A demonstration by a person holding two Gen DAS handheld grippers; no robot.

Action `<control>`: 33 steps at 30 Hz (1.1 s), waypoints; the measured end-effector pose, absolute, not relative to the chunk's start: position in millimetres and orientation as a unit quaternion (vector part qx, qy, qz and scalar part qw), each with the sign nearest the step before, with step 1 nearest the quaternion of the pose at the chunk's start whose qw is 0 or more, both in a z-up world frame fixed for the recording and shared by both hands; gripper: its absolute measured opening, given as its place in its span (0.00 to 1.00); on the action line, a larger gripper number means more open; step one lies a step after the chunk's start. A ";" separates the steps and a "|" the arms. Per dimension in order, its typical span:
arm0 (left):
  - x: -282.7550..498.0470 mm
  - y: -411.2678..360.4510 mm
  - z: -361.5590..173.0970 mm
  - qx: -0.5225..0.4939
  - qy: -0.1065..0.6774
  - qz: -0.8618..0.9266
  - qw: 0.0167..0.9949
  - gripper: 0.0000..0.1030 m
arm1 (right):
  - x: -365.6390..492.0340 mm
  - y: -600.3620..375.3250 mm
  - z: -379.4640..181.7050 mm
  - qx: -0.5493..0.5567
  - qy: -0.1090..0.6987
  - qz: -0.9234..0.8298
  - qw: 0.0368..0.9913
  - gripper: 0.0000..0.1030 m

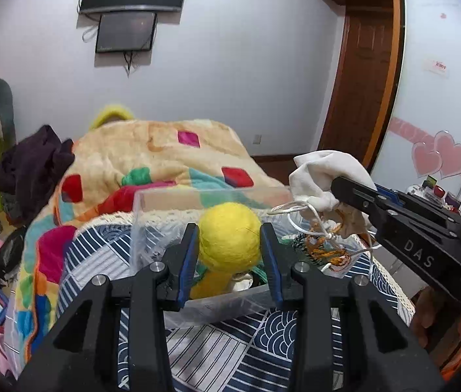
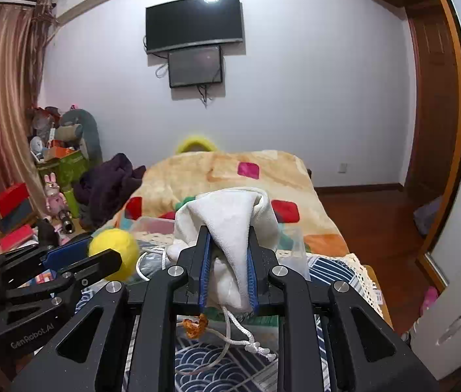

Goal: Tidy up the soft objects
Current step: 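Drop the ball into the clear box with the left tool while the right tool drops the pouch in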

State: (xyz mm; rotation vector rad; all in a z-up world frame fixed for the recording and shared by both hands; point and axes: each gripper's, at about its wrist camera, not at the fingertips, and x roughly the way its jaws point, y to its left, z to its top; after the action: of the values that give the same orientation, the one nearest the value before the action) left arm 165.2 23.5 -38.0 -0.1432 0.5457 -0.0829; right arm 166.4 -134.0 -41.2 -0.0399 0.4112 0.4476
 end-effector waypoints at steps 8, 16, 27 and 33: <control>191.0 12.6 -70.3 -0.048 0.316 -0.034 0.947 0.36 | 192.4 -128.5 -71.7 -0.018 0.267 0.220 0.938 0.17; 192.2 4.2 -81.1 -0.025 0.326 -0.031 0.945 0.39 | 202.2 -127.4 -88.2 -0.034 0.303 0.216 0.928 0.20; 173.1 13.3 -70.5 -0.048 0.317 -0.044 0.946 0.45 | 189.7 -143.4 -73.0 -0.022 0.291 0.224 0.930 0.39; 145.7 19.3 -41.0 -0.053 0.273 -0.044 0.960 0.45 | 167.5 -154.5 -45.0 -0.018 0.251 0.232 0.940 0.40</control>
State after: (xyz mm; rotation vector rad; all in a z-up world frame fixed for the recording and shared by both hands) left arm 145.7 19.3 -41.0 -0.1083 0.5525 -0.0891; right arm 167.5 -154.5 -45.0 -0.0364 0.5123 0.4734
